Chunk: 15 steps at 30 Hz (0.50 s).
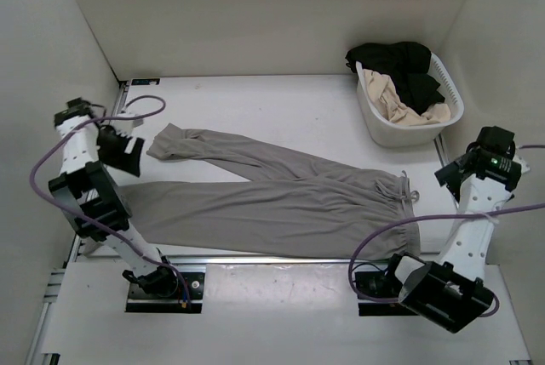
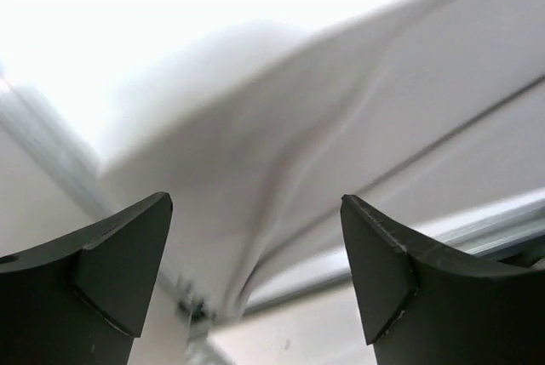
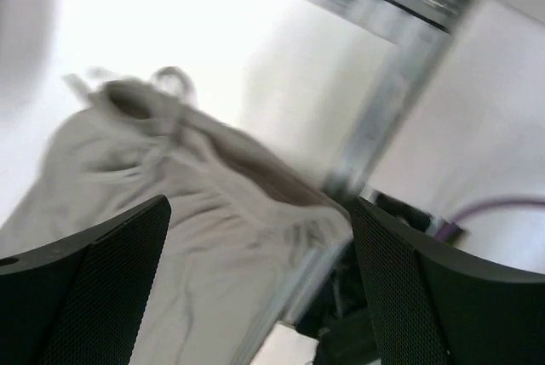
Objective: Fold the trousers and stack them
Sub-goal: Flatten the trousers out
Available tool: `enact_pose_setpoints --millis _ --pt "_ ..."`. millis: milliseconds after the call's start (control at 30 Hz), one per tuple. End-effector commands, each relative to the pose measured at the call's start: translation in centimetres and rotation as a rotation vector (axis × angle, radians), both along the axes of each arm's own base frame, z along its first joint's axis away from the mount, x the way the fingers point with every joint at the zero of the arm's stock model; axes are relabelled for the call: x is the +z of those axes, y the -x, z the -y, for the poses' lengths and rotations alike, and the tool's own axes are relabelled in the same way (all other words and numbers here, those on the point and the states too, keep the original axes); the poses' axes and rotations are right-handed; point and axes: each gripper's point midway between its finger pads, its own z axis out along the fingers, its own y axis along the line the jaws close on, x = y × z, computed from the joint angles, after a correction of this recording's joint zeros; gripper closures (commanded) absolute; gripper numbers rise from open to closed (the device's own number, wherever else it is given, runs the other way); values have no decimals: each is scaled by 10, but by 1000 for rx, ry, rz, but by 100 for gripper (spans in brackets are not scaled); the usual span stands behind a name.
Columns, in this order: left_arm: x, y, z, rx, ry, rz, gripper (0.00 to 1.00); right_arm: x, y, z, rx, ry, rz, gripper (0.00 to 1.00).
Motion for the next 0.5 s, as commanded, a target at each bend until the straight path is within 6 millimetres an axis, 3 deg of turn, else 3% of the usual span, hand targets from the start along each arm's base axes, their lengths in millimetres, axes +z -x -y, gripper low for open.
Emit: enact_pose_setpoints --millis 0,33,100,133,167,233,267,333,433,467 --pt "-7 -51 38 23 62 53 7 -13 -48 -17 224 -114 46 9" --pt "-12 -81 33 40 56 89 7 -22 -57 -18 239 -136 64 11" --pt "-17 -112 28 141 71 105 6 -34 -69 -22 251 -172 94 11" --pt "-4 -139 22 163 51 162 6 -35 -81 -19 261 -153 142 11" --pt "-26 -150 19 189 70 123 5 -44 -82 -20 267 -164 145 10" --pt "-26 -177 22 196 87 154 3 -59 -91 -24 285 -194 140 10" --pt "-45 -181 27 196 99 117 3 -62 -94 -22 285 -196 138 10" --pt "-59 -182 34 166 76 86 2 -78 -97 -30 307 -239 87 10" --pt "-85 -164 59 102 129 13 2 -91 -107 -40 366 -237 57 10" --pt "-100 -149 71 81 149 -39 3 -89 -116 -44 392 -221 82 9"
